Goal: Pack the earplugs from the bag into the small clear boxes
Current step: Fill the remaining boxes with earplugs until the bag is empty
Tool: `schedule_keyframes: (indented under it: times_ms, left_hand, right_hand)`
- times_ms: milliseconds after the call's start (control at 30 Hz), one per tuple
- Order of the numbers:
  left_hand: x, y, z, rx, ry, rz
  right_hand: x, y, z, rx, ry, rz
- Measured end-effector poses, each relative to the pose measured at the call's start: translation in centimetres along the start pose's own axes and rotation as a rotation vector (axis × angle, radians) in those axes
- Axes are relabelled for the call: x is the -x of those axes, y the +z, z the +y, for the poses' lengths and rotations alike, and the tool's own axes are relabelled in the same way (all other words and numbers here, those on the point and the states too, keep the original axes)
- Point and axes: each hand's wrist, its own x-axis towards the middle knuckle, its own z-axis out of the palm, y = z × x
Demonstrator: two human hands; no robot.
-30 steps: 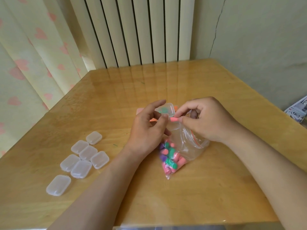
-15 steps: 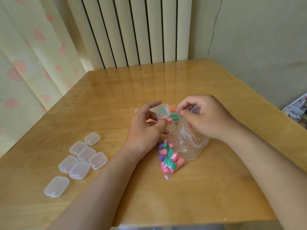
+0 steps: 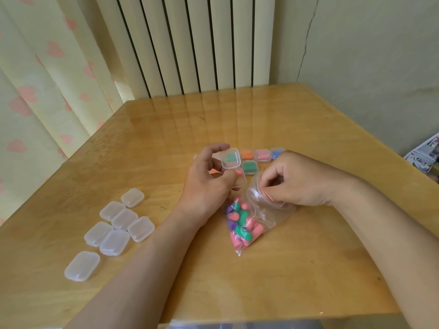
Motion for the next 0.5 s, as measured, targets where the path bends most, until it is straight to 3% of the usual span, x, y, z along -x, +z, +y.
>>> schedule_keyframes:
  times_ms: [500]
  left_hand:
    - [0.0, 0.0, 0.0, -0.029, 0.01, 0.013]
  right_hand:
    - [-1.0, 0.6, 1.1, 0.077, 0.016, 0.003]
